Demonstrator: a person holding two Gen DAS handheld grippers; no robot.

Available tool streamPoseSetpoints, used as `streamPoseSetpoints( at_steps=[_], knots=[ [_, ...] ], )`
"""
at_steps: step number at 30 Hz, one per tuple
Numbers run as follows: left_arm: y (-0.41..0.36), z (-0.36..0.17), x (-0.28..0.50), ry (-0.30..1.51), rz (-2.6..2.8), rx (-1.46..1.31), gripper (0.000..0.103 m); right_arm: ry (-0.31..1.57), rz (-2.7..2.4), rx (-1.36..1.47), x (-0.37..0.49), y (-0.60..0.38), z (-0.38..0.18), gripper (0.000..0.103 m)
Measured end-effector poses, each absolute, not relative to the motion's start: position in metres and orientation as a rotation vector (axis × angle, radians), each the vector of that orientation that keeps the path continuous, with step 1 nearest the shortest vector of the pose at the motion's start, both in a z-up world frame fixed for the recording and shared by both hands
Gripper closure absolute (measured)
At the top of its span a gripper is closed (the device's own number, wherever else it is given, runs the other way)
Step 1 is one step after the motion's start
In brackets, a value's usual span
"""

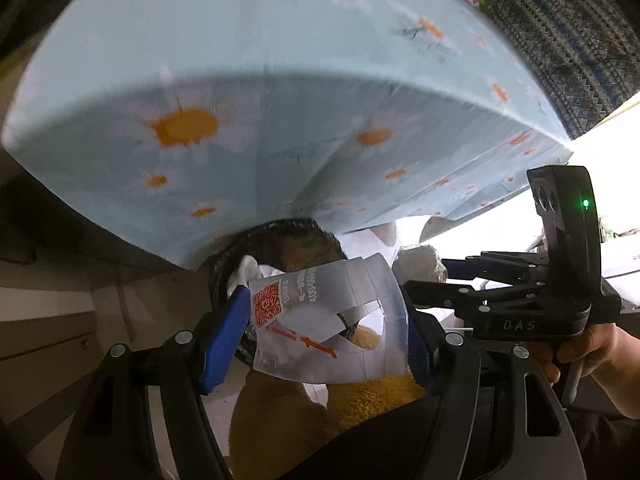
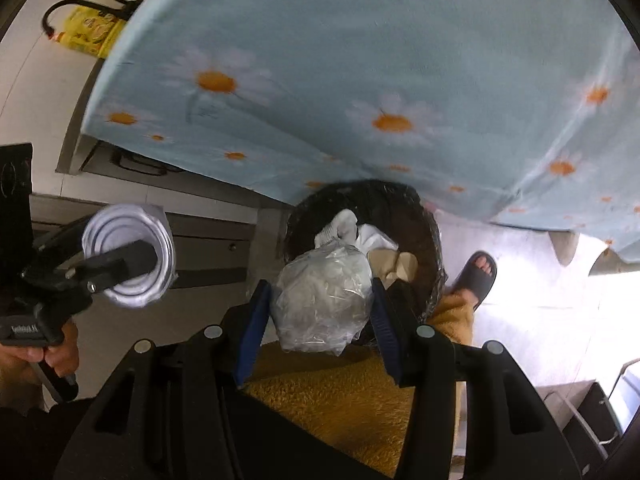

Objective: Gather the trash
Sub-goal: 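Carry the cup and plastic bag down over the trash bin with both tools, then open both tools to drop the cup and plastic bag into the bin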

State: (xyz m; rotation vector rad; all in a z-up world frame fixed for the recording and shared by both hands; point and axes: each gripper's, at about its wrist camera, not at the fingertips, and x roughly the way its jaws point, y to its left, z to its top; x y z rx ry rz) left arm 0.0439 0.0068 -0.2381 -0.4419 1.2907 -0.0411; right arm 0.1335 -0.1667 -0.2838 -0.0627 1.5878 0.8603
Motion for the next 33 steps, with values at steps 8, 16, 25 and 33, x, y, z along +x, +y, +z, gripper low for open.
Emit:
streamPoseSetpoints(
  at_steps=[8, 16, 25, 33],
  knots=[
    [0.007, -0.256, 0.044, 1.343, -0.012, -0.472, 0.034, 1.597, 0.803, -0.016, 0.145, -0.167, -0.285, 0.050],
    [0.011, -0.261, 0.048, 1.369, 0.015, -0.475, 0.026, 1.592, 0.788, 0.041, 0.155, -0.174, -0.276, 0.037],
    [0.014, -0.256, 0.048, 1.371, 0.038, -0.474, 0.021, 1.602, 0.771, 0.064, 0.155, -0.179, -0.275, 0.033],
    [0.014, -0.222, 0.042, 1.321, 0.041, -0.441, 0.013, 1.513, 0.787, 0.049, 0.162, -0.183, -0.233, 0.022]
  ],
)
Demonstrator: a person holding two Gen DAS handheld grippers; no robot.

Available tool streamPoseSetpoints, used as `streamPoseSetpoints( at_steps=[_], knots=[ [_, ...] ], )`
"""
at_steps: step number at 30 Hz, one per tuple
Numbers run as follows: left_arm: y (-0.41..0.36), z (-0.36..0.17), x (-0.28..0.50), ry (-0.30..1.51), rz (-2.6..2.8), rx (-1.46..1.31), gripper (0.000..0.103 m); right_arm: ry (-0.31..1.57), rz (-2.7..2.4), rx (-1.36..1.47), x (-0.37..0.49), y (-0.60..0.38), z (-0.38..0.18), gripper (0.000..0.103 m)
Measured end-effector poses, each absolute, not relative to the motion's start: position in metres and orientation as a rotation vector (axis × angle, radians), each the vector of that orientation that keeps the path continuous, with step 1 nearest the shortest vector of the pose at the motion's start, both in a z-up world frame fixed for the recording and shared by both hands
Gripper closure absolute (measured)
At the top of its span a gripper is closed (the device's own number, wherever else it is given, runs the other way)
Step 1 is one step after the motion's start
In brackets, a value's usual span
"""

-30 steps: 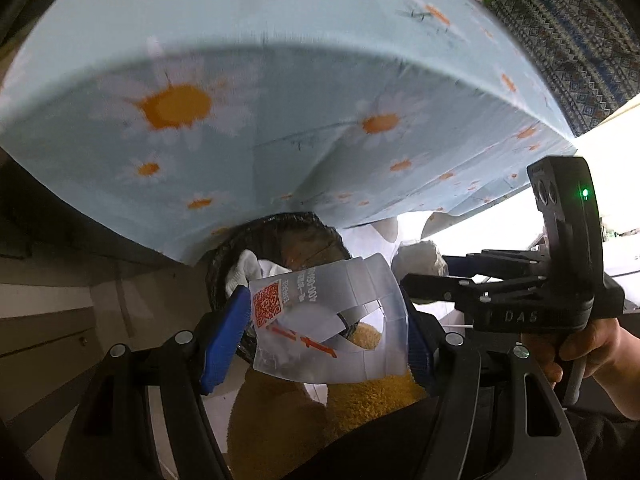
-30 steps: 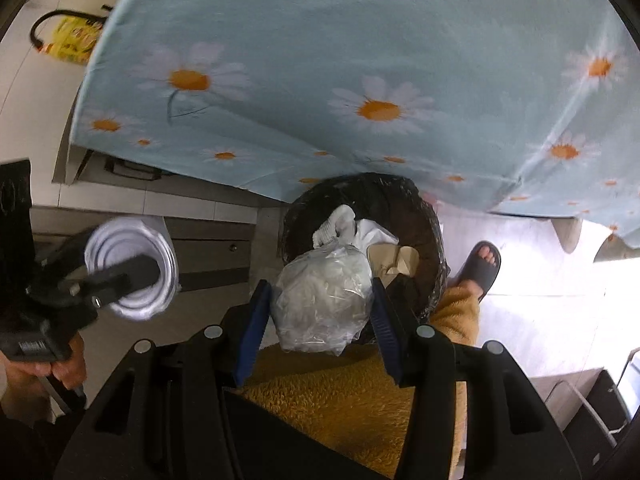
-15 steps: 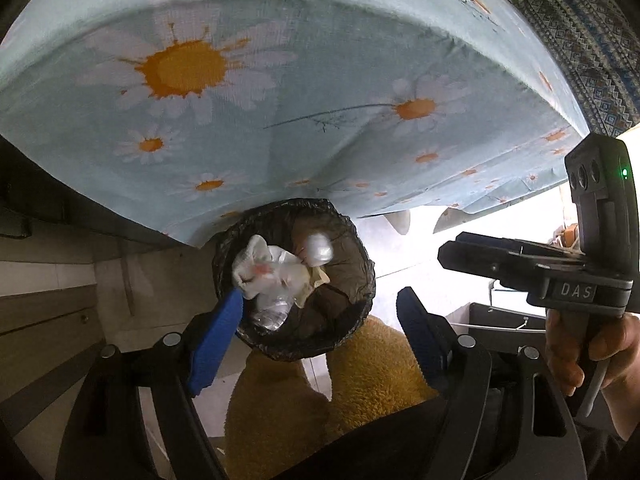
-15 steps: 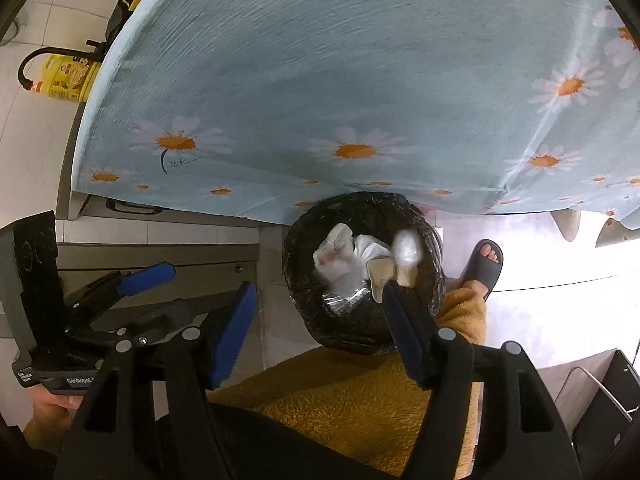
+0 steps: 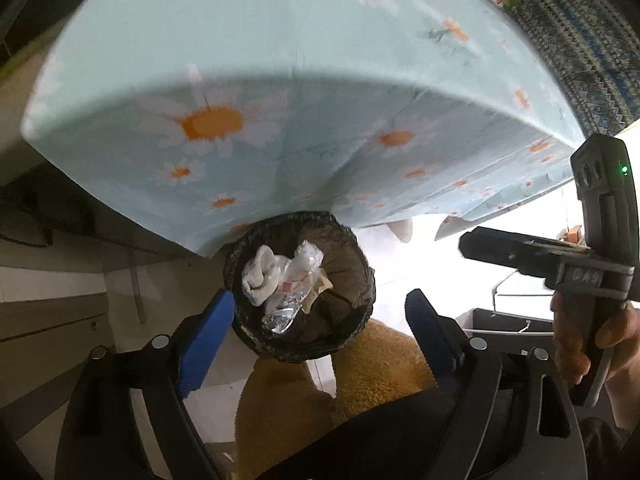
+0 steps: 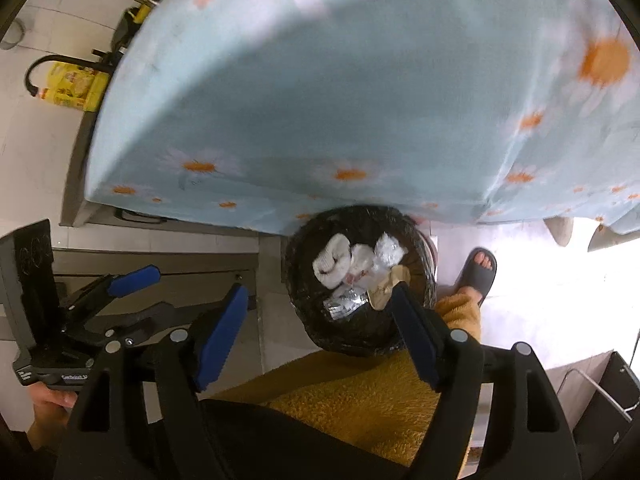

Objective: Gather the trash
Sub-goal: 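Open both tools to drop the cup and plastic bag into the bin, then raise both tools back over the table toward the remaining trash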

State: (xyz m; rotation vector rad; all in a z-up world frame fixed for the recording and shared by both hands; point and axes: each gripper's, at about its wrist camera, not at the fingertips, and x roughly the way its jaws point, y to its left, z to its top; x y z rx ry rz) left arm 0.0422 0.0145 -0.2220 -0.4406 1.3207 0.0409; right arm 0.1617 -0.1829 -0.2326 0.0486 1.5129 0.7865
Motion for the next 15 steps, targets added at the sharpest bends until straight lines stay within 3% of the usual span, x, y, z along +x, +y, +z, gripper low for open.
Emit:
streamPoseSetpoints(
  at_steps=[1, 3, 5, 15],
  knots=[
    [0.015, -0.217, 0.041, 1.309, 0.039, -0.440, 0.007, 1.486, 0.797, 0.048, 0.163, -0.184, -0.223, 0.016],
    [0.018, -0.203, 0.041, 1.268, 0.037, -0.434, 0.007, 1.427, 0.807, 0.034, 0.164, -0.184, -0.203, 0.016],
    [0.018, -0.190, 0.041, 1.231, 0.042, -0.407, 0.007, 1.384, 0.818, 0.022, 0.165, -0.184, -0.186, 0.008],
    [0.026, -0.129, 0.054, 1.073, 0.003, -0.411, 0.007, 1.096, 0.856, 0.048, 0.182, -0.182, -0.105, 0.005]
  ],
)
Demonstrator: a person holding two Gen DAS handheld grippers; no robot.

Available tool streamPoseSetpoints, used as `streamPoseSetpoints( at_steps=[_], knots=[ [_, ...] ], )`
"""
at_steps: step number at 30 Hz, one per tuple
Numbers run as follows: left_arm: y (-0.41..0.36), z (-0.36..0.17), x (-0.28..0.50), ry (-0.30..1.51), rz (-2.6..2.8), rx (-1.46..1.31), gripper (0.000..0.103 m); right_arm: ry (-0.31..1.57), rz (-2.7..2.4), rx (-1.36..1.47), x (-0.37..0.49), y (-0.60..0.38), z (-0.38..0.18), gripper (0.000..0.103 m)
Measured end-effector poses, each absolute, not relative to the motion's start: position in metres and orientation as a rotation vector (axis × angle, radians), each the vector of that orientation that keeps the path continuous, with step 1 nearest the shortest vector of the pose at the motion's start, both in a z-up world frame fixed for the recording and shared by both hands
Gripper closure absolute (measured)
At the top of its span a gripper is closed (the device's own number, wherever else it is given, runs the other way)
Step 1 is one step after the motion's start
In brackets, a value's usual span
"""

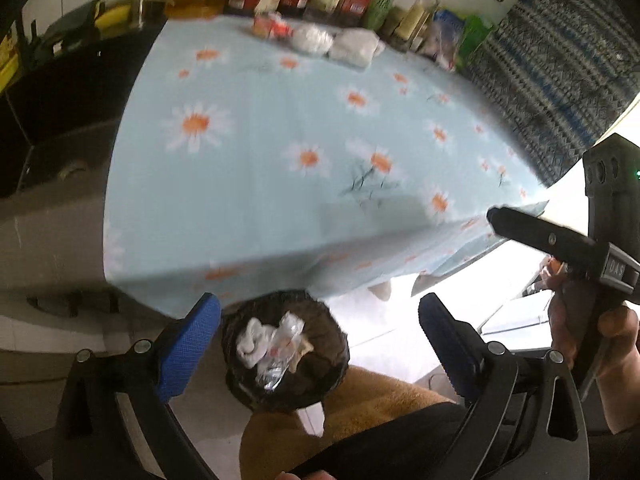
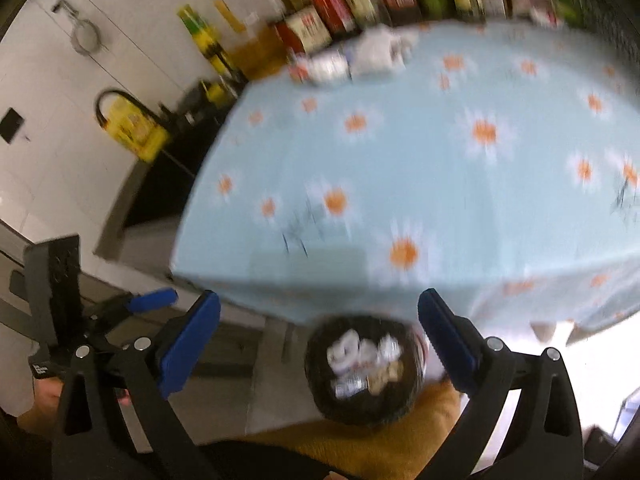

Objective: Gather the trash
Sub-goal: 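Raise both tools back over the table toward the remaining trash, then grasp the white cloth with the right tool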

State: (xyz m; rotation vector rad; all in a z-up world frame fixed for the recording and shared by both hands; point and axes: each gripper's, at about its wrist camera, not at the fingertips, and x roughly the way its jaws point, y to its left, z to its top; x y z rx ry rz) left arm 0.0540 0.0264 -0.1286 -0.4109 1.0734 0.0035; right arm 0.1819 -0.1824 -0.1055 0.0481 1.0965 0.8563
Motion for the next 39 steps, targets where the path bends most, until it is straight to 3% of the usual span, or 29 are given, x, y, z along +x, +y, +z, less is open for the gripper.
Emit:
streamPoseSetpoints(
  at_steps=[4, 19, 21, 23, 31, 34, 39],
  knots=[
    [0.028, -0.110, 0.066, 1.028, 0.021, -0.380, 0.007, 0.989, 0.871, -0.009, 0.199, -0.179, -0.083, 0.005],
    [0.033, -0.062, 0.122, 0.903, 0.138, -0.367, 0.007, 0.922, 0.930, -0.051, 0.314, -0.164, -0.053, 0.005],
    [0.033, -0.058, 0.129, 0.894, 0.154, -0.367, 0.007, 0.932, 0.922, -0.087, 0.335, -0.155, -0.059, 0.013],
    [0.031, -0.056, 0.135, 0.893, 0.172, -0.356, 0.007, 0.960, 0.908, -0.123, 0.354, -0.145, -0.071, 0.028],
    [0.025, -0.059, 0.156, 0.908, 0.230, -0.346, 0.007, 0.994, 0.938, -0.191, 0.424, -0.102, -0.101, 0.030],
    [0.022, -0.064, 0.166, 0.915, 0.250, -0.352, 0.007, 0.998, 0.961, -0.230, 0.442, -0.081, -0.107, 0.040],
    [0.021, -0.071, 0.179, 0.940, 0.280, -0.363, 0.007, 1.030, 0.974, -0.306, 0.467, -0.044, -0.129, 0.045]
  ],
)
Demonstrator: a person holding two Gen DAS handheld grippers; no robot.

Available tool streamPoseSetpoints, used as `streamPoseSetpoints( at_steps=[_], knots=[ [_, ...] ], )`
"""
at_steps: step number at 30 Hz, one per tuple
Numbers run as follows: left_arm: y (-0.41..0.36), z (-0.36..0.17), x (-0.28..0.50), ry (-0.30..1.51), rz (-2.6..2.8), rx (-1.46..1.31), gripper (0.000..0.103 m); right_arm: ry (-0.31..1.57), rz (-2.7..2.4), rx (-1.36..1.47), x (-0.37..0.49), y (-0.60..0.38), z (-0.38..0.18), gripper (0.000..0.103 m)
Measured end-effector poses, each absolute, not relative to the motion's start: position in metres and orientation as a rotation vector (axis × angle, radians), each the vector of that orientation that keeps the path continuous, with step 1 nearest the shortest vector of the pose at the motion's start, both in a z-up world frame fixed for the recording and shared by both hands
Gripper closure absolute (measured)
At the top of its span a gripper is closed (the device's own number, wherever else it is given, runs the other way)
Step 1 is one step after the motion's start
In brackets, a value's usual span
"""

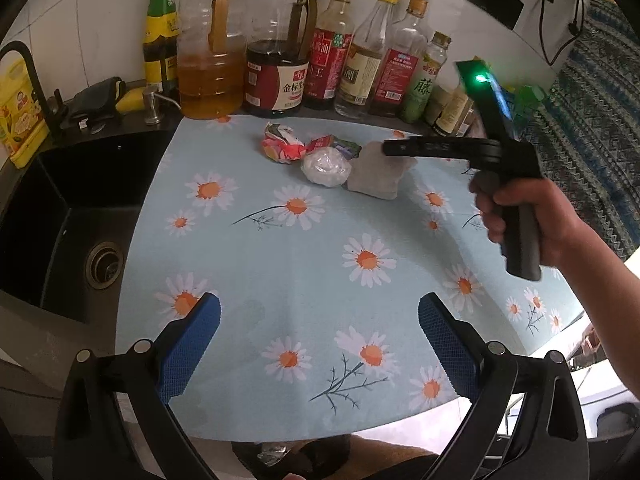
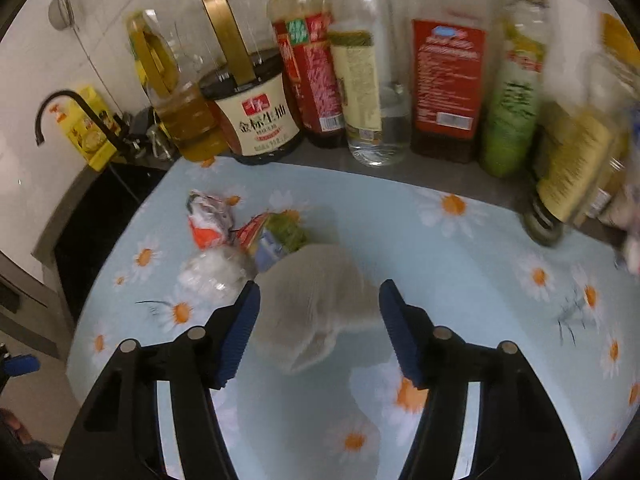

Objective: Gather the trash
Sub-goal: 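Grasp the white cloth with the right tool, then grasp the balled clear plastic bag with the left tool while the right tool holds the cloth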

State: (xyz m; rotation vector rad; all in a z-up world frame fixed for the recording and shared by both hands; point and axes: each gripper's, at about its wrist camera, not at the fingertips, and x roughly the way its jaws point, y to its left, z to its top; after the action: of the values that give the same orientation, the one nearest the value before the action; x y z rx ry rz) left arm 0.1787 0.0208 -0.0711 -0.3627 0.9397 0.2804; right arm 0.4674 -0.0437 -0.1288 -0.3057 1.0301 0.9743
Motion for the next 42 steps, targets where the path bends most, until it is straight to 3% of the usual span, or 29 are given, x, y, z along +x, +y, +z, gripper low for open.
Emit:
streamPoseSetpoints(
  at_steps=[6, 8, 11, 26, 42],
  knots=[
    [0.023, -0.079, 0.186, 0.962, 0.331, -0.378, 0.007, 1.056, 1.013, -0.307, 0.475, -0.041, -0.140, 0.062],
    [0.024, -0.081, 0.188, 0.962, 0.335, -0.393, 0.007, 1.053, 1.024, -0.320, 0.473, -0.042, -0.140, 0.075],
    [0.024, -0.083, 0.196, 0.965, 0.327, -0.397, 0.007, 1.045, 1.043, -0.320, 0.469, -0.046, -0.135, 0.083],
    [0.043, -0.072, 0.270, 0.985, 0.300, -0.296, 0.007, 0.952, 1.084, -0.209, 0.434, -0.126, -0.076, 0.084],
    [0.066, -0.112, 0.375, 1.114, 0.270, -0.307, 0.007, 0.952, 1.104, -0.067, 0.379, -0.220, -0.062, 0.084]
  ],
)
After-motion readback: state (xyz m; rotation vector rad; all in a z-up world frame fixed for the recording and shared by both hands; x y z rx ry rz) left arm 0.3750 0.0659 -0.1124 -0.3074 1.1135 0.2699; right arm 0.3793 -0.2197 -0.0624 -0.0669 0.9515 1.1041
